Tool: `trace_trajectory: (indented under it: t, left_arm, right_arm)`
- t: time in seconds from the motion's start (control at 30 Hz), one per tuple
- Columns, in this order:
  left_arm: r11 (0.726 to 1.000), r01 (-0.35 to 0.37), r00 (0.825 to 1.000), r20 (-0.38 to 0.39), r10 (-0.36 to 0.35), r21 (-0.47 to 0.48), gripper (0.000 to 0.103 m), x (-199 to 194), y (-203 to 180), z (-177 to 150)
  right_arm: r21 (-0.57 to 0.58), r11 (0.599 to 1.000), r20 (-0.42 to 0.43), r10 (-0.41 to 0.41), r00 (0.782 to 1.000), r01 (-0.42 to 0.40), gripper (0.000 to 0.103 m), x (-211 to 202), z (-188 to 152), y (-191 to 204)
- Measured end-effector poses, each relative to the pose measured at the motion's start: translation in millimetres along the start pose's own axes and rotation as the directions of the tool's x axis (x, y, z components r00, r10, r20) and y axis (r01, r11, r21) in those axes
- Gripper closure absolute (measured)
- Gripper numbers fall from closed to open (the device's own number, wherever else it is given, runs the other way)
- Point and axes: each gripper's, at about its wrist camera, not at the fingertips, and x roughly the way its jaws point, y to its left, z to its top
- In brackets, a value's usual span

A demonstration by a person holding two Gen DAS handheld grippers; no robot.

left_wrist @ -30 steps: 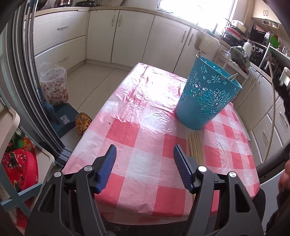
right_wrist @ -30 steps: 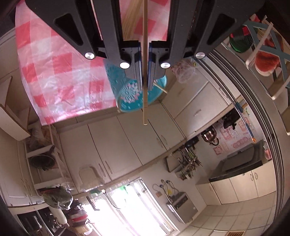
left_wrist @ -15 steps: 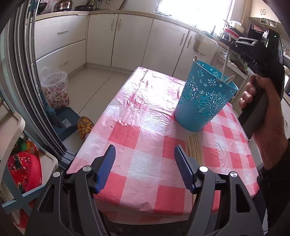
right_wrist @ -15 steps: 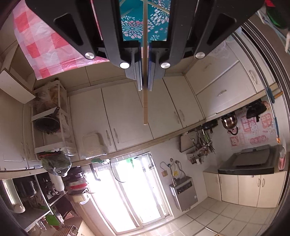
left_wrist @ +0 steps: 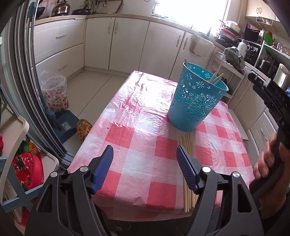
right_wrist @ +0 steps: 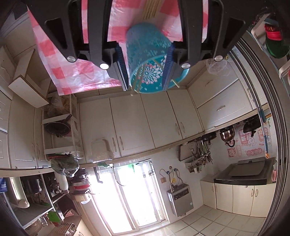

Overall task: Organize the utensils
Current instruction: 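Withdraw both open tools from the cup back to the chopstick bundle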

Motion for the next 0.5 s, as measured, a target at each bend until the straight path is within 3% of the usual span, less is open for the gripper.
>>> trace_trajectory:
  t: [0.23, 0.5]
  left_arm:
    - [0.999, -0.012, 0.999, 0.033, 0.011, 0.042, 0.034, -25, -14, -2]
    - [0.995, -0.054, 0.996, 0.076, 0.047, 0.087, 0.032, -48, -22, -6]
  right_arm:
    - [0.075, 0.995, -0.130, -0.061, 0.990, 0.071, 0.065, -43, -48, -31]
    - [0.034, 0.997, -0.314, -0.059, 0.948, 0.073, 0.068, -37, -99, -29]
